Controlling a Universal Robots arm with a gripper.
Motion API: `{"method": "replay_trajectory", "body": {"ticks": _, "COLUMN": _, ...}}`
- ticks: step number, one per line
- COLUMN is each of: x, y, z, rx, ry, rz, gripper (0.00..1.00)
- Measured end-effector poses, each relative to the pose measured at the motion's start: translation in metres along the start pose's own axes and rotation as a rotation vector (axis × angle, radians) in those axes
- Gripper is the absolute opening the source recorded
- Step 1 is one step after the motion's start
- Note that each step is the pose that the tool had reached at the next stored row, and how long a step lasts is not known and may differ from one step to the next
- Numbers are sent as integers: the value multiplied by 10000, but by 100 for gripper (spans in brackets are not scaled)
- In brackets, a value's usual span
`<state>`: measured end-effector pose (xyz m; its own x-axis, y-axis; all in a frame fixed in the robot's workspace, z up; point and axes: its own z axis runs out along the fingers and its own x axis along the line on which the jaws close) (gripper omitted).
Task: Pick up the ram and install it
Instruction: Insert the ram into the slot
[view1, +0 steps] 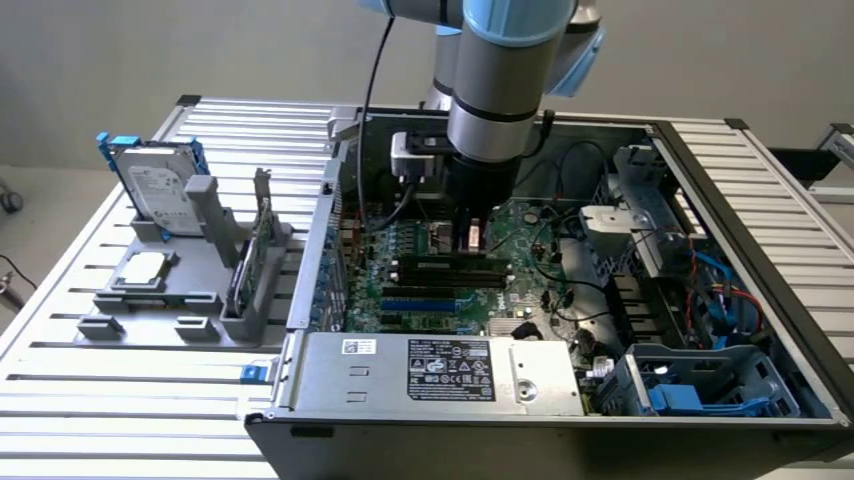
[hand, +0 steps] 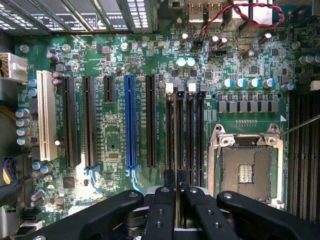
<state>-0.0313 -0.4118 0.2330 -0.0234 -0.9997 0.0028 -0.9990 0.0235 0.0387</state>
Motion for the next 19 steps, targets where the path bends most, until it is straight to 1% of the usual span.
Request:
{"method": "replay_trajectory", "body": {"ticks": 12, "x": 15, "y": -1, "z": 32, "rx": 5, "ry": -1, "rz": 0, "gripper": 14}}
{"method": "replay_trajectory", "body": {"ticks": 19, "x": 17, "y": 5, "z": 46, "rx": 33, "ry": -1, "rz": 1, "gripper": 14}}
